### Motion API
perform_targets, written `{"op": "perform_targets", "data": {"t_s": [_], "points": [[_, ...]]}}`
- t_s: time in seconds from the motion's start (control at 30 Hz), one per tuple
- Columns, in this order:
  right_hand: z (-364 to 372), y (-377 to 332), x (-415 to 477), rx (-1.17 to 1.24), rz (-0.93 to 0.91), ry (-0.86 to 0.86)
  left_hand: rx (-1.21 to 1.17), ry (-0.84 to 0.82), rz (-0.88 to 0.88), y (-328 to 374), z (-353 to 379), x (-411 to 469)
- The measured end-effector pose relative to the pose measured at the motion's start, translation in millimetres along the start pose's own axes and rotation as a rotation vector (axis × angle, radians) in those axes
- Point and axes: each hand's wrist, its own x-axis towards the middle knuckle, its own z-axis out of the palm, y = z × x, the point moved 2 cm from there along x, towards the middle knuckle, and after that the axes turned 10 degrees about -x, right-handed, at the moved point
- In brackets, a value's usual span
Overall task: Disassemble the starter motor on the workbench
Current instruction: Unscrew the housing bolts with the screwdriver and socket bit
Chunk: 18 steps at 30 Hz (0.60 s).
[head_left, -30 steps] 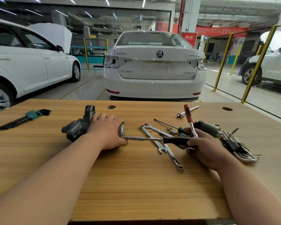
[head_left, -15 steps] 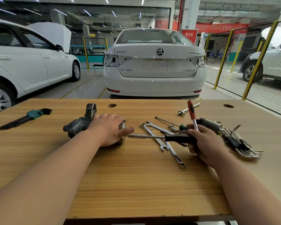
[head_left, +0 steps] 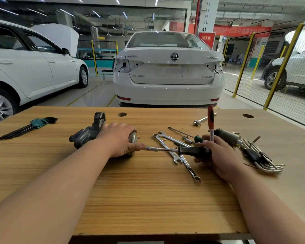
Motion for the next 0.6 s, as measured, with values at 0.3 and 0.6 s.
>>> {"op": "perform_targets", "data": {"t_s": [0.3,0.6], "points": [[-4.2,0.8,1.6,0.041,0.127,0.084,0.006,0.007,0.013,1.9,0.5,-2.9],[-3.2,4.4,4.2,-0.046,0.011,0.01,0.019,0.004,0.015,-0.5,1.4,0.3]]}}
